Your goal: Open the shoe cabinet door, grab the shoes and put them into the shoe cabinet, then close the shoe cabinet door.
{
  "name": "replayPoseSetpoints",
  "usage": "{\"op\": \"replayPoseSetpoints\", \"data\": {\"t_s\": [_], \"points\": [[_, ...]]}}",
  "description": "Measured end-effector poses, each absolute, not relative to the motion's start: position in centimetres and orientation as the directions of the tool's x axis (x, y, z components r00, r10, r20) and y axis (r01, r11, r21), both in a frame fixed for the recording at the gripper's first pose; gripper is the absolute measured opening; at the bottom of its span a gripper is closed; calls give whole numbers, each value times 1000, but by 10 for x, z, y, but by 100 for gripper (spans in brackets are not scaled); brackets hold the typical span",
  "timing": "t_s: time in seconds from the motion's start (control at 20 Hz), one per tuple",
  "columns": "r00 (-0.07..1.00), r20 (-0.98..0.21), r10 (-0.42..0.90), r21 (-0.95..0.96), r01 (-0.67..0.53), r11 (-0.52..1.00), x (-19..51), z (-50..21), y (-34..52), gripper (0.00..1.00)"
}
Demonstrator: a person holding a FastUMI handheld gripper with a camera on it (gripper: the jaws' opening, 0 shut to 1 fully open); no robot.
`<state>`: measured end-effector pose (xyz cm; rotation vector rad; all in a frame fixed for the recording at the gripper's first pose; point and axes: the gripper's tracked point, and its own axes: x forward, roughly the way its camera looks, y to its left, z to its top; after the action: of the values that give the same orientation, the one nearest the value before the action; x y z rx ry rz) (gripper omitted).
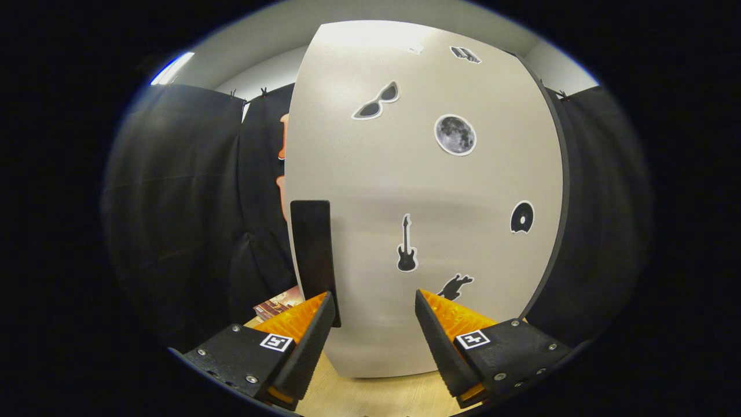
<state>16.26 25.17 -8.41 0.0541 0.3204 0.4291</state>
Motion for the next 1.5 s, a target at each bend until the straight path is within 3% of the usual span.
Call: {"op": "replayPoseSetpoints", "data": {"t_s": [0.75, 1.5], "points": [[961, -121, 247, 114, -234, 966, 119, 2, 132, 93], [985, -48, 167, 63, -164, 984, 111, 26, 107, 93]]}}
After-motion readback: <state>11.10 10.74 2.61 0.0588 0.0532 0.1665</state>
